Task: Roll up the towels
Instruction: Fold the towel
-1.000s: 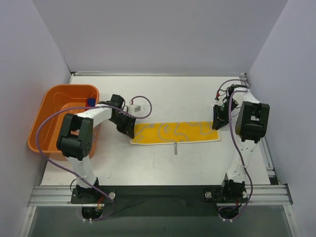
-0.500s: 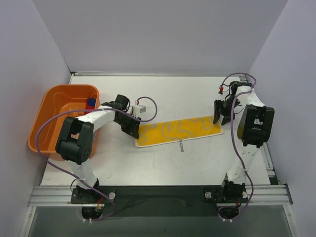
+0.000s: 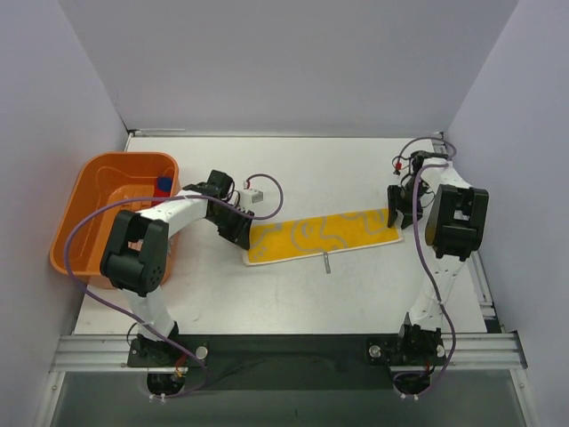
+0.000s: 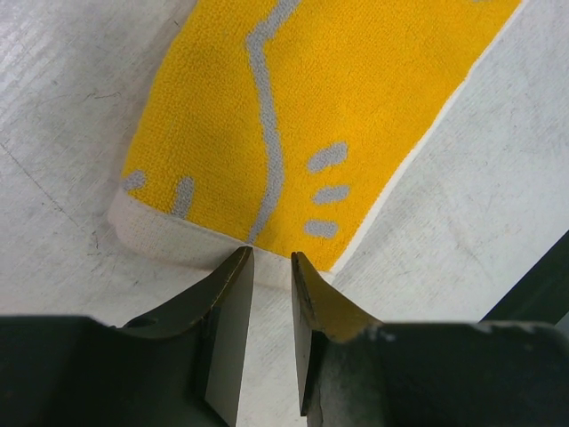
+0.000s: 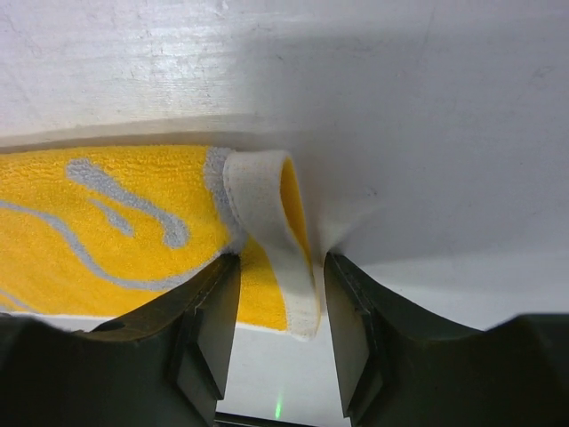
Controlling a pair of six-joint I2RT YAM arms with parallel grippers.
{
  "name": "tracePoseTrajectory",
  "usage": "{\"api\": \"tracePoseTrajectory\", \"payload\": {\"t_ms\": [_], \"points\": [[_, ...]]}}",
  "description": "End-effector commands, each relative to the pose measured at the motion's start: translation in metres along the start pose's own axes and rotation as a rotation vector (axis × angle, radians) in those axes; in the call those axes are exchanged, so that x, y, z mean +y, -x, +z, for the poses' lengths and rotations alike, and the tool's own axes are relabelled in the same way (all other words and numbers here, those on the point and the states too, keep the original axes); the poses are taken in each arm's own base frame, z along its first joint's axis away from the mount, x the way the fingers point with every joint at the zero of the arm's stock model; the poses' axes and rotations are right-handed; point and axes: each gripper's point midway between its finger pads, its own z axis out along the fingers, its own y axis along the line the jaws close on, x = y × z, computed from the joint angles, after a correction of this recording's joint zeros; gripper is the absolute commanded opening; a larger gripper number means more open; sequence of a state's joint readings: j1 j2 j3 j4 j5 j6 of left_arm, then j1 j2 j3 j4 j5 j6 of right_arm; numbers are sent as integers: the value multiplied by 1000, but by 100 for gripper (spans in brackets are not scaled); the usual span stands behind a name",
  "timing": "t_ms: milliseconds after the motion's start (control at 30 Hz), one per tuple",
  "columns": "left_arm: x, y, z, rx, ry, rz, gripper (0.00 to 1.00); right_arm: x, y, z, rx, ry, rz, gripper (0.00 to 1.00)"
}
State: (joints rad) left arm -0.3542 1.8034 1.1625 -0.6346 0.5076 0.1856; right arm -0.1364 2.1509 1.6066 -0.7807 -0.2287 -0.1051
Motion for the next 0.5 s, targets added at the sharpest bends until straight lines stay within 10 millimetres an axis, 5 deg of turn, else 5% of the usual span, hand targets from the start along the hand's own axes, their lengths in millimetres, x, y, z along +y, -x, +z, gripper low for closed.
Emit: {"api": "tracePoseTrajectory", "payload": {"t_ms": [0,133,300,467], "points": [[-1,18,-11,-69,20,27,35,6,-13,8,57,-8,-29,42],[2,19,-11,-69,33,25,35,11,-18,12,78,-21,-57,37],[2,23,-11,-73,26,30,36,8,-24,12,103,-6,-57,0],[-4,28,-17,-87,-2,53,40,-4,-21,-18,46,45,-22,0]]}}
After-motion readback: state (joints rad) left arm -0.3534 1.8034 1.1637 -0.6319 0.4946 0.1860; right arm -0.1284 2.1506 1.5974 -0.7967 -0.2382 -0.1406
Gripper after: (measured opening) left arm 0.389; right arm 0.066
